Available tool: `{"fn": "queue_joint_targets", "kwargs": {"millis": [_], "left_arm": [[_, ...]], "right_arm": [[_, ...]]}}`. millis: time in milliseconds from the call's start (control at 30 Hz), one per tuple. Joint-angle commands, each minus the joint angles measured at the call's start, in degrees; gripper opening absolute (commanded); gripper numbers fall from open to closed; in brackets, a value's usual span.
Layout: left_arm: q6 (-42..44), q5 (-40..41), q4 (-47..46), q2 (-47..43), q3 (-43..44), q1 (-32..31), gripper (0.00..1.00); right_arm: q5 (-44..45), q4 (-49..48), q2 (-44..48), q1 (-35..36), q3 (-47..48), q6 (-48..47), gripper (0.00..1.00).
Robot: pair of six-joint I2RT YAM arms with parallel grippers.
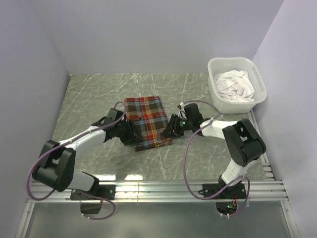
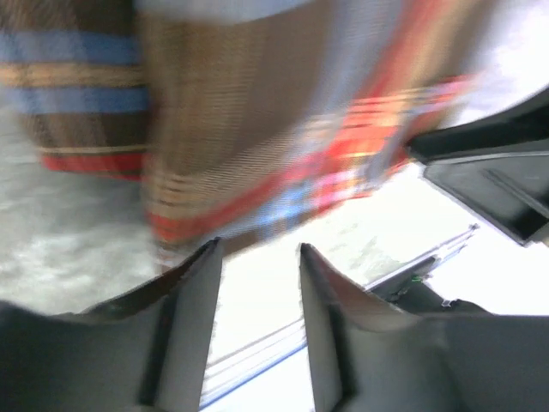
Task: Fold and stack the long sleeve shirts
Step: Fold the shirt
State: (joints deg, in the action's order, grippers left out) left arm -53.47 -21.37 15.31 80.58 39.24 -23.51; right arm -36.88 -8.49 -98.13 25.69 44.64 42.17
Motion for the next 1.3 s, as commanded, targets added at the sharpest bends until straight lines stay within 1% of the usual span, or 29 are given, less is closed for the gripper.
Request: {"fn": "queue_joint_targets", "kwargs": {"millis": [0,67,133,167,200,267,300,400,533,633,733,800,900,933,967,1000,1033,1100,1133,1233,1267], "left_arm": [[1.35,1.94,2.26,-5.51,8.8,0.74,0.51],[1.27,2.99,0.87,-5.69,10.93,2.14,0.56],[1.18,3.08,-2.02,-4.03,13.22,3.29,0.56],[1.27,3.26,-2.91,-2.89,14.01,4.25,0.56],[1.35,3.61,-3.7,-0.18,15.5,4.69,0.55],[1.7,3.96,-7.21,2.9,16.3,5.75,0.52],[1.71,3.96,-8.01,6.05,16.74,6.19,0.52],[0.48,3.61,-13.54,10.72,14.65,8.47,0.5],[-1.8,4.93,-20.66,16.01,10.69,10.67,0.49],[-4.61,3.52,-25.15,19.09,7.96,12.43,0.49],[-4.45,4.57,-25.42,18.04,6.81,13.05,0.5],[-3.83,5.45,-22.97,15.41,7.6,13.22,0.55],[-3.74,5.63,-22.08,10.58,9.09,13.22,0.67],[-3.31,5.72,-21.03,9.78,10.05,13.22,0.7],[-2.87,5.98,-20.15,9.34,12.76,13.22,0.75],[-1.82,6.07,-19.01,9.6,14.44,13.31,0.76],[-1.55,6.07,-18.48,9.95,15.94,13.22,0.77],[-1.46,5.99,-18.91,12.31,19.46,13.31,0.76],[-1.55,5.81,-19.26,13.54,20.68,13.4,0.75],[-1.55,6.07,-20.93,19.16,25.26,13.75,0.69],[-1.55,6.25,-21.46,22.31,27.44,13.84,0.67]], "right_arm": [[0.15,1.46,5.74,-0.56,6.41,-1.22,0.43],[-0.29,0.5,5.58,-0.47,9.84,-0.25,0.43],[-0.99,-1.86,4.18,-0.47,12.04,1.5,0.45],[-1.08,-2.58,1.91,-0.47,14.22,2.03,0.47],[-1.35,-3.54,0.67,-0.56,15.2,3.43,0.5],[-1.7,-7.67,-1.88,-0.38,17.31,4.93,0.53],[-1.7,-8.64,-4.5,-0.55,18.1,5.63,0.56],[-0.3,-10.75,-9.6,-0.47,19.69,6.16,0.6],[0.76,-16.1,-15.33,-0.99,17.85,7.31,0.61],[1.46,-17.96,-19.02,-2.04,15.92,7.75,0.61],[2.34,-16.65,-19.56,-2.66,14.69,6.35,0.6],[2.6,-15.25,-17.81,-3.45,14.77,4.94,0.6],[0.94,-13.92,-14.56,-4.07,16.7,5.02,0.6],[0.76,-13.05,-13.85,-4.07,18.79,5.11,0.6],[0.59,-12.43,-12.98,-3.98,20.29,4.94,0.6],[0.5,-11.99,-12.88,-4.07,21.79,5.02,0.6],[0.32,-11.29,-13.05,-4.07,25.28,5.2,0.6],[0.76,-10.06,-15.24,-4.07,29.43,5.55,0.6],[0.93,-9.44,-16.47,-4.07,33.54,5.9,0.6],[1.02,-12.32,-21.92,-4.07,39.62,9.5,0.6],[1.11,-12.95,-24.8,-3.98,41.04,11.33,0.6]]}}
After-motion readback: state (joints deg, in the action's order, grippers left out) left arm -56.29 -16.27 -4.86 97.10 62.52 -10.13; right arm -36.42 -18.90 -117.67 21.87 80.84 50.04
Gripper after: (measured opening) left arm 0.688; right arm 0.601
